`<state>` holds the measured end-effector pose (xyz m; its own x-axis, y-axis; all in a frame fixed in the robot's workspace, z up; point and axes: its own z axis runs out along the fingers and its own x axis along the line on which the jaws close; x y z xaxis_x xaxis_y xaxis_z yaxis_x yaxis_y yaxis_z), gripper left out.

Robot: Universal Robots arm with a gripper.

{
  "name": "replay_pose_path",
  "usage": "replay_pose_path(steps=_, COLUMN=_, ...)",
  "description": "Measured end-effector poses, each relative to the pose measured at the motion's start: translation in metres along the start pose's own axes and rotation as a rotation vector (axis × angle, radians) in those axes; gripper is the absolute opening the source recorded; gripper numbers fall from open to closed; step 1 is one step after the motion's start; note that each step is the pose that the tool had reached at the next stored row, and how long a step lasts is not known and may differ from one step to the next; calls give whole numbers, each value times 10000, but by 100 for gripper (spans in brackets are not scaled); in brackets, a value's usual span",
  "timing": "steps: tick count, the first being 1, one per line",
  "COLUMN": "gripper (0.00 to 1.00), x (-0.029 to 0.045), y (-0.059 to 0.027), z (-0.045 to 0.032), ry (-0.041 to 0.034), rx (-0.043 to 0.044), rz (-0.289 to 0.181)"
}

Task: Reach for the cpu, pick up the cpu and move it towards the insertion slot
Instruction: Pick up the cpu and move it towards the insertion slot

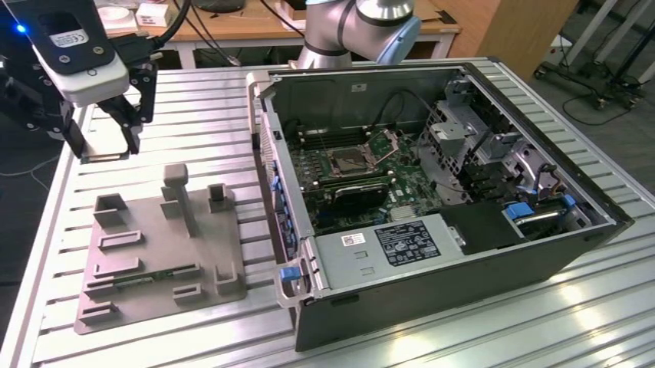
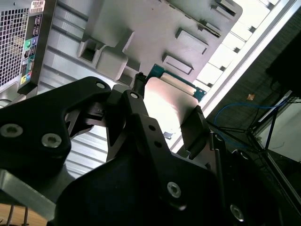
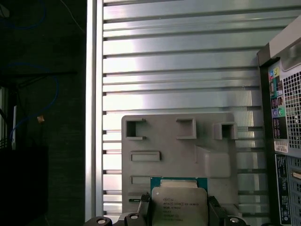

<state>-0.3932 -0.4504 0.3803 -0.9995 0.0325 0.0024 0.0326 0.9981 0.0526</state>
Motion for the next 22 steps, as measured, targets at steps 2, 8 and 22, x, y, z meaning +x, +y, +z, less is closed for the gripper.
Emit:
replay_pose_path(steps=2, gripper=55, x=-4, y=0, z=0, ry=0, rx=0, rz=0)
replay_pose_path(steps=8, gripper=55, x=-16, y=0, z=0, ry=0, rx=0, rz=0)
replay_pose_path(steps=22, gripper=55, x=-58, y=2, z=0, ry=1, rx=0, rz=0)
